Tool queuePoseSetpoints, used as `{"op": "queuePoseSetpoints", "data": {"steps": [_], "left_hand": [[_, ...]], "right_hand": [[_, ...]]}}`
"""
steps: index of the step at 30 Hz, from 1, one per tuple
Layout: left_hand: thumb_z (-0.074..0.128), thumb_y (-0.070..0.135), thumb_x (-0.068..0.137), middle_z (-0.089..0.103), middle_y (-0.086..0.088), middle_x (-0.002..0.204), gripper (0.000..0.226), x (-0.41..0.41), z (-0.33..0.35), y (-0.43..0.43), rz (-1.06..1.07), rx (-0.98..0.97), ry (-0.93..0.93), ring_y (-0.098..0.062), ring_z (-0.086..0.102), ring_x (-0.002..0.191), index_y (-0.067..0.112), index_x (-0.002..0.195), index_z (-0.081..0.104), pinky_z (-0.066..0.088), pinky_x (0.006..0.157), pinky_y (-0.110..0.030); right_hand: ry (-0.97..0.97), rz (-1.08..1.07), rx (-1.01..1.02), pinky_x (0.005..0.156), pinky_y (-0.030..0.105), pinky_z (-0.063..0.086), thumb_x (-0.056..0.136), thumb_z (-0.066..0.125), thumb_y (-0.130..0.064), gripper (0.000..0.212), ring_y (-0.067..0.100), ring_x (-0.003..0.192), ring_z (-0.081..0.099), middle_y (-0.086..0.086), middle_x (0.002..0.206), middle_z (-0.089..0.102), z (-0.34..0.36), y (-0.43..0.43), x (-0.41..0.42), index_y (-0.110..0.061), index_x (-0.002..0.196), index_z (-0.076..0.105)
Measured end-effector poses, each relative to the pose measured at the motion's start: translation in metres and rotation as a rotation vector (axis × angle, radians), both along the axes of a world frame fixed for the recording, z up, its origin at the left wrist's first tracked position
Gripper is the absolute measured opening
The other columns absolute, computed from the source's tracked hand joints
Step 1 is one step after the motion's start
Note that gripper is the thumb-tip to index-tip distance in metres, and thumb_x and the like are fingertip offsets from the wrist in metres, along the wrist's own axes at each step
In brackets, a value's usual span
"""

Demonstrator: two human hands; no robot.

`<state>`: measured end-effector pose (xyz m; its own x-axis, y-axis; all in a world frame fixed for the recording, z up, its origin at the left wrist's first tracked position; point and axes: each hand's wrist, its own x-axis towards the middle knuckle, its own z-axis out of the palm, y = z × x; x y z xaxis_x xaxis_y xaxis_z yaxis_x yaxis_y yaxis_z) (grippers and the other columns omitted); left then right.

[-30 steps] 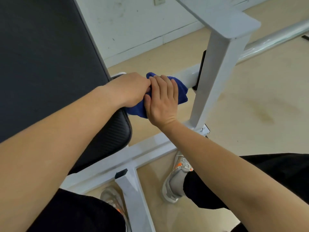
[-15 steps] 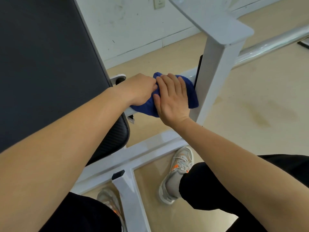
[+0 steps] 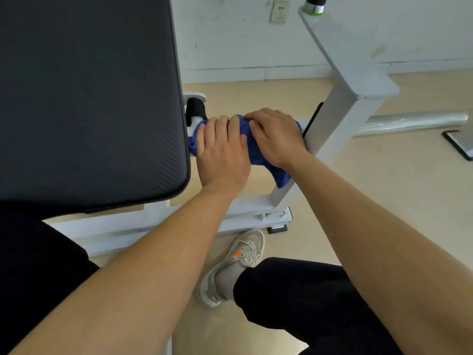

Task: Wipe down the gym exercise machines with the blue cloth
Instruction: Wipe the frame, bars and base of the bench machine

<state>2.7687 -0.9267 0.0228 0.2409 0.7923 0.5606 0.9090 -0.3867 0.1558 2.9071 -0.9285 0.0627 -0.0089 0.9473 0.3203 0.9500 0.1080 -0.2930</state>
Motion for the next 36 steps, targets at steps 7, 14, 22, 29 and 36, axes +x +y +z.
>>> {"op": "queuePoseSetpoints", "data": {"steps": [7,14,22,29,36], "left_hand": [[0.037,0.024,0.097,0.064,-0.001,0.095,0.024,0.004,0.03,0.023,-0.042,-0.062,0.25,-0.024,0.06,0.089,0.018,0.099,0.06,0.039,0.081,-0.037],[0.046,0.02,0.096,0.065,-0.001,0.095,0.013,0.002,0.05,0.024,-0.132,-0.156,0.368,-0.025,0.063,0.088,0.017,0.102,0.058,0.037,0.072,-0.038],[0.046,0.016,0.095,0.067,-0.001,0.089,0.018,-0.017,0.055,0.015,-0.269,-0.368,-0.144,-0.024,0.061,0.086,0.018,0.095,0.064,0.049,0.08,-0.043],[0.043,0.011,0.093,0.066,-0.005,0.089,0.02,-0.027,0.069,0.002,-0.337,-0.423,-0.059,-0.025,0.058,0.082,0.016,0.091,0.063,0.05,0.077,-0.043],[0.048,0.018,0.096,0.03,0.002,0.15,0.06,-0.042,0.099,-0.009,-0.508,-0.582,-0.091,-0.027,0.038,0.131,0.044,0.147,0.03,0.039,0.107,-0.042]], "right_hand": [[-0.058,-0.162,-0.029,0.068,0.036,0.04,0.099,0.034,-0.032,0.032,0.023,0.08,0.058,-0.006,0.087,0.067,0.003,0.02,-0.003,-0.023,0.092,0.064],[-0.063,-0.124,0.2,0.083,0.037,0.041,0.097,0.029,-0.022,0.036,0.026,0.085,0.058,0.002,0.092,0.066,-0.02,-0.005,-0.005,-0.014,0.095,0.064],[-0.041,-0.21,0.137,0.088,0.036,0.04,0.096,0.043,-0.02,0.028,0.03,0.103,0.056,0.008,0.121,0.06,-0.013,-0.024,-0.023,-0.009,0.116,0.059],[-0.03,-0.295,-0.036,0.082,0.04,0.048,0.088,0.052,-0.008,0.035,0.026,0.099,0.052,0.003,0.11,0.059,0.022,-0.037,-0.029,-0.017,0.121,0.047],[0.321,-0.098,-0.139,0.082,0.046,0.051,0.091,0.045,-0.01,0.03,0.027,0.094,0.058,0.003,0.115,0.056,0.068,-0.084,-0.043,-0.018,0.12,0.043]]}}
